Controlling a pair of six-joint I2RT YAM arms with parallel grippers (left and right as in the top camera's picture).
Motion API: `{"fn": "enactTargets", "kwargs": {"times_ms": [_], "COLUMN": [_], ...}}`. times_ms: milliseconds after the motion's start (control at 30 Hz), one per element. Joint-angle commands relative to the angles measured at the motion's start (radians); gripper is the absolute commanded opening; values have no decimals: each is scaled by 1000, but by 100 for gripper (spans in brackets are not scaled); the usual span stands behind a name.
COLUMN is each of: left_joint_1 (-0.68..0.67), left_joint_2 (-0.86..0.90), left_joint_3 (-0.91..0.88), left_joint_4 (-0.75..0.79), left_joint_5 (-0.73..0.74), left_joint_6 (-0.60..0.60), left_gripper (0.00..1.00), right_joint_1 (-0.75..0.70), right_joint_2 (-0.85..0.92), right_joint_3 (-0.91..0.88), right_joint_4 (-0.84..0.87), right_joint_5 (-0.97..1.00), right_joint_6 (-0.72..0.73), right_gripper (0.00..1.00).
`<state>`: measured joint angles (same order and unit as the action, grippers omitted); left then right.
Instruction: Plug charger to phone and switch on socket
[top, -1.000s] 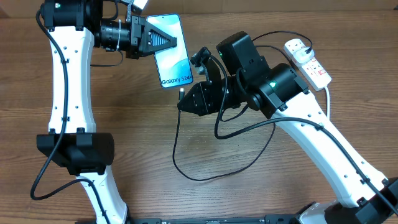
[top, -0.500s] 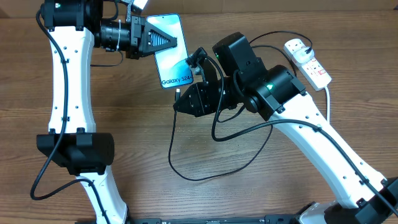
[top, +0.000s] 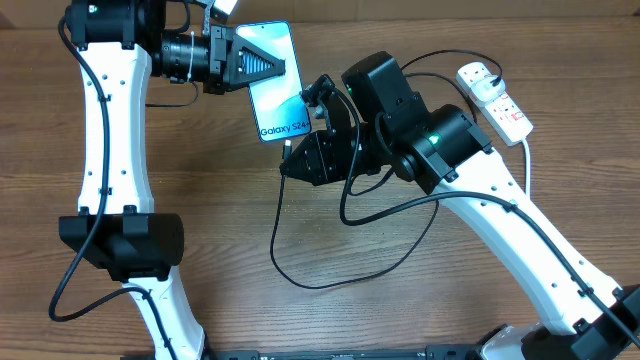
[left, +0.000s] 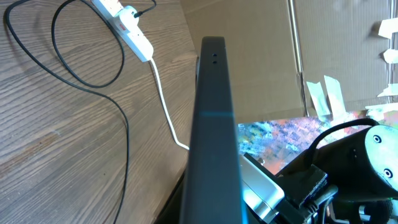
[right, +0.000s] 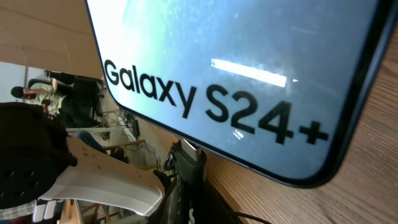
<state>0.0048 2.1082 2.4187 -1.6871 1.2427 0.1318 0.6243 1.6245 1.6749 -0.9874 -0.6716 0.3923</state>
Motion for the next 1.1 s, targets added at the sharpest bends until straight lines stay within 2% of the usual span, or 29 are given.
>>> {"fn": "enactTargets", "kwargs": {"times_ms": [0,367,833,900,1000,1067], "left_joint_1": [-14,-26,-26,-26,-24,-21], "left_joint_2": [-9,-9,-9,-9,-9,-9], "left_joint_3": [6,6,6,6,6,6], "left_joint_4": [-3,-3,-3,-3,-2,2], "left_joint_5": [58,53,-26,-72,-243,-389], "left_joint_6": [34,48,71,71,61,3], "left_gripper": [4,4,4,4,4,4], "right_joint_1": [4,3,-36,-50,-59,-59], "right_joint_2": [-25,-25,-25,-25,-25,-25], "right_joint_3": [22,22,22,22,22,22], "right_joint_4": [11,13,-45,-56,-78,-96], "right_joint_5": [8,8,8,9,62,164], "right_joint_6": [4,4,-34,-34,-29,20], "right_gripper": [4,4,4,4,4,13]}}
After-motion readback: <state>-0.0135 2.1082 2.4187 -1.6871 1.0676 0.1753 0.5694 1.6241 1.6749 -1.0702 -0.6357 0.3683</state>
